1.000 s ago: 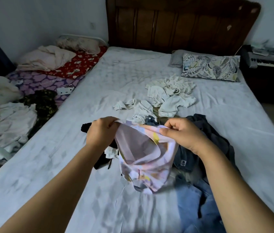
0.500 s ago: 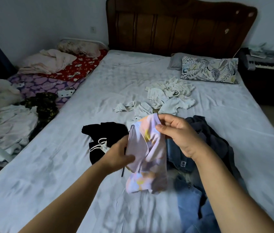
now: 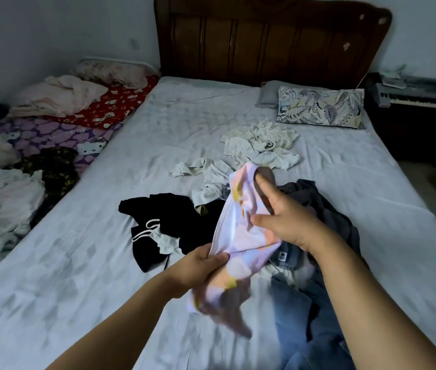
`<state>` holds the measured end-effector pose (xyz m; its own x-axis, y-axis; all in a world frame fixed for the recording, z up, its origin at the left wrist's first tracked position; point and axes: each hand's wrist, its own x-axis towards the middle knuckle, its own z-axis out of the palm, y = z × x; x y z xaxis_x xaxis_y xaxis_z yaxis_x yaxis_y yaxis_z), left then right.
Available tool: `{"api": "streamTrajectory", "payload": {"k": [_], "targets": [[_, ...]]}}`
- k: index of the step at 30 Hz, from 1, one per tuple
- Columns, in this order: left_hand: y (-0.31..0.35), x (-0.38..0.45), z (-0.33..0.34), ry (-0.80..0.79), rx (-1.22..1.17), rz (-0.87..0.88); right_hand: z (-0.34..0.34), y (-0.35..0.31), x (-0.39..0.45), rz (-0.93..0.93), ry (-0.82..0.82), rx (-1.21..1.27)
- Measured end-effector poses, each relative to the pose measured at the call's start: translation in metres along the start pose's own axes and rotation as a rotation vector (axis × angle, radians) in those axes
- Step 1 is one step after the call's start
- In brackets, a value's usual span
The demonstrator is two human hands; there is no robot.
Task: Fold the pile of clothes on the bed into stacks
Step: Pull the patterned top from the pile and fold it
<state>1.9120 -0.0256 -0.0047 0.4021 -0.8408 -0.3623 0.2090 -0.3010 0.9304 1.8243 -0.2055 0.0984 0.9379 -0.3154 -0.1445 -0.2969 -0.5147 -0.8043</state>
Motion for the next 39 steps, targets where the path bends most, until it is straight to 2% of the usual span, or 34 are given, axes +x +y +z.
{"api": "streamTrajectory", "payload": {"k": [2, 4, 6, 7, 9, 11, 19, 21, 23, 26, 28, 31, 35, 39], "targets": [[-0.001, 0.0, 0.001, 0.002, -0.074, -0.004, 0.007, 0.008, 0.005, 0.055, 0.006, -0.089], [-0.004, 0.006, -0.001, 0.177, 0.075, 0.003, 0.017, 0.018, 0.012, 0.063, 0.023, -0.103], [-0.011, 0.014, -0.007, 0.473, 0.281, -0.007, 0.026, 0.028, 0.019, 0.089, 0.016, -0.113], [-0.015, 0.016, -0.012, 0.581, 0.311, -0.013, 0.03, 0.034, 0.023, 0.098, -0.001, -0.129], [-0.024, 0.02, -0.023, 0.701, 0.287, -0.04, 0.039, 0.048, 0.028, 0.136, -0.059, -0.164], [-0.034, 0.02, -0.033, 0.74, 0.305, -0.083, 0.051, 0.065, 0.031, 0.178, -0.088, -0.207], [-0.102, 0.017, -0.048, 0.596, 0.395, -0.296, 0.114, 0.147, 0.012, 0.399, -0.206, -0.22], [-0.134, 0.014, -0.049, 0.512, 0.431, -0.399, 0.14, 0.171, -0.003, 0.467, -0.263, -0.206], [-0.213, 0.01, -0.05, 0.362, 0.495, -0.569, 0.208, 0.22, -0.027, 0.605, -0.382, -0.168], [-0.265, -0.006, -0.044, 0.189, 0.587, -0.641, 0.253, 0.247, -0.064, 0.659, -0.424, -0.22], [-0.27, -0.012, -0.045, 0.091, 0.661, -0.651, 0.265, 0.25, -0.076, 0.635, -0.439, -0.229], [-0.274, -0.016, -0.044, 0.026, 0.716, -0.651, 0.282, 0.25, -0.088, 0.586, -0.396, -0.231], [-0.3, -0.02, -0.033, 0.002, 0.772, -0.623, 0.314, 0.262, -0.102, 0.547, -0.354, -0.246], [-0.325, -0.023, -0.014, 0.143, 0.855, -0.585, 0.351, 0.287, -0.11, 0.503, -0.22, -0.25]]}}
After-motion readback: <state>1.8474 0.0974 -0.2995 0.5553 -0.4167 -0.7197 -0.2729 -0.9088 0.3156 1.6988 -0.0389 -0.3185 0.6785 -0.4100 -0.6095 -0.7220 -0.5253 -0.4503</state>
